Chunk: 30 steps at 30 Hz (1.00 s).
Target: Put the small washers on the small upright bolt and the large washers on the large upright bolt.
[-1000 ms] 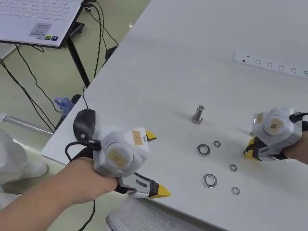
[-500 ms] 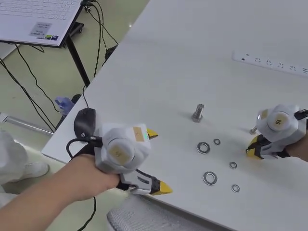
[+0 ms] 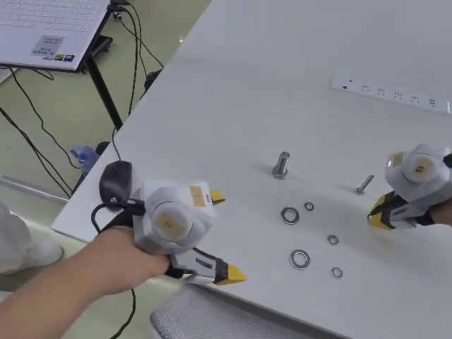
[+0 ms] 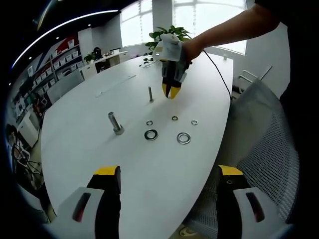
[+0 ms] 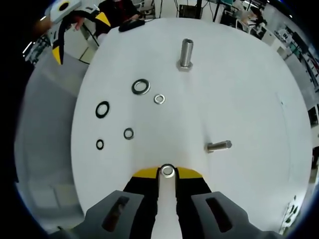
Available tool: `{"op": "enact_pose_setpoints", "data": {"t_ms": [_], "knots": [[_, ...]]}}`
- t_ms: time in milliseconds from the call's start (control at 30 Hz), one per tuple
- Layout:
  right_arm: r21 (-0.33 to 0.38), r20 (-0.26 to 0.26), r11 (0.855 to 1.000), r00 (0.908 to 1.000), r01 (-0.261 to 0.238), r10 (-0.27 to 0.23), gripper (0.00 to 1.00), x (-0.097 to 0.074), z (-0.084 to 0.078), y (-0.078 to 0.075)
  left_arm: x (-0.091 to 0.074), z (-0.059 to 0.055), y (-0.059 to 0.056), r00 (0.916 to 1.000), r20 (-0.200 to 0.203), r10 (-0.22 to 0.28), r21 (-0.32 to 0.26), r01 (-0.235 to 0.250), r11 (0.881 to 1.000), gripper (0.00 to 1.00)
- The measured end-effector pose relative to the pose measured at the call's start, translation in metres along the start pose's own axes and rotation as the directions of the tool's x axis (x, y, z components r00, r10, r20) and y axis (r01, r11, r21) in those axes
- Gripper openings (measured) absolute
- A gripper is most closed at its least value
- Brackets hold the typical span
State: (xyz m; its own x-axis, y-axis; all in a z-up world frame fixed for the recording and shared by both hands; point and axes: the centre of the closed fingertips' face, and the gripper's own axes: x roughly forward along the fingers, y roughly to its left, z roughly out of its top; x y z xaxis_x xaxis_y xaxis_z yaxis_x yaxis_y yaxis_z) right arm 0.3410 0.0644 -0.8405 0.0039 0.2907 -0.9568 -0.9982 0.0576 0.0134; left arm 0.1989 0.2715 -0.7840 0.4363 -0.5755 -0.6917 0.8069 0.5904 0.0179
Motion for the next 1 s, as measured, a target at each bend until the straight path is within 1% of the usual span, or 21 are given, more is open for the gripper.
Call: {"op": "enact_pose_setpoints", "data": {"t_ms": [133, 200, 333, 567, 700, 800, 933, 1000], "knots": [[0.006, -0.007, 1.0, 0.9999, 0.012, -0.012, 0.13, -0.012, -0.002, -0.008, 0.0, 0.002, 0.0, 1.0, 0.005, 0.002, 0.001, -0.002, 1.0, 0.78], [0.0, -0.009, 1.0, 0.9996, 0.028, -0.028, 0.13, -0.018, -0.001, -0.014, 0.0, 0.003, 0.001, 1.0, 0.006, 0.004, 0.002, -0.004, 1.0, 0.78], [-0.007, -0.011, 0.999, 0.9992, 0.038, -0.039, 0.13, -0.026, 0.003, -0.023, 0.001, 0.004, 0.002, 0.9999, 0.009, 0.005, 0.006, -0.005, 1.0, 0.78], [-0.035, -0.028, 0.998, 0.9983, 0.05, -0.051, 0.13, -0.034, 0.013, -0.035, 0.002, 0.005, 0.002, 1.0, 0.006, 0.006, 0.008, -0.006, 1.0, 0.78], [-0.056, -0.04, 0.997, 0.9971, 0.062, -0.064, 0.13, -0.039, 0.018, -0.045, 0.002, 0.006, 0.002, 0.9999, 0.009, 0.007, 0.006, -0.008, 1.0, 0.78], [-0.068, -0.048, 0.996, 0.9967, 0.062, -0.066, 0.13, -0.041, 0.022, -0.051, 0.003, 0.005, 0.003, 0.9999, 0.009, 0.007, 0.005, -0.007, 1.0, 0.78], [-0.086, -0.048, 0.994, 0.9962, 0.068, -0.072, 0.13, -0.041, 0.03, -0.057, 0.003, 0.004, 0.004, 0.9999, 0.008, 0.007, 0.004, -0.007, 1.0, 0.77], [-0.092, -0.05, 0.994, 0.9963, 0.065, -0.07, 0.13, -0.04, 0.033, -0.057, 0.003, 0.003, 0.005, 0.9999, 0.007, 0.007, 0.001, -0.007, 1.0, 0.77]]}}
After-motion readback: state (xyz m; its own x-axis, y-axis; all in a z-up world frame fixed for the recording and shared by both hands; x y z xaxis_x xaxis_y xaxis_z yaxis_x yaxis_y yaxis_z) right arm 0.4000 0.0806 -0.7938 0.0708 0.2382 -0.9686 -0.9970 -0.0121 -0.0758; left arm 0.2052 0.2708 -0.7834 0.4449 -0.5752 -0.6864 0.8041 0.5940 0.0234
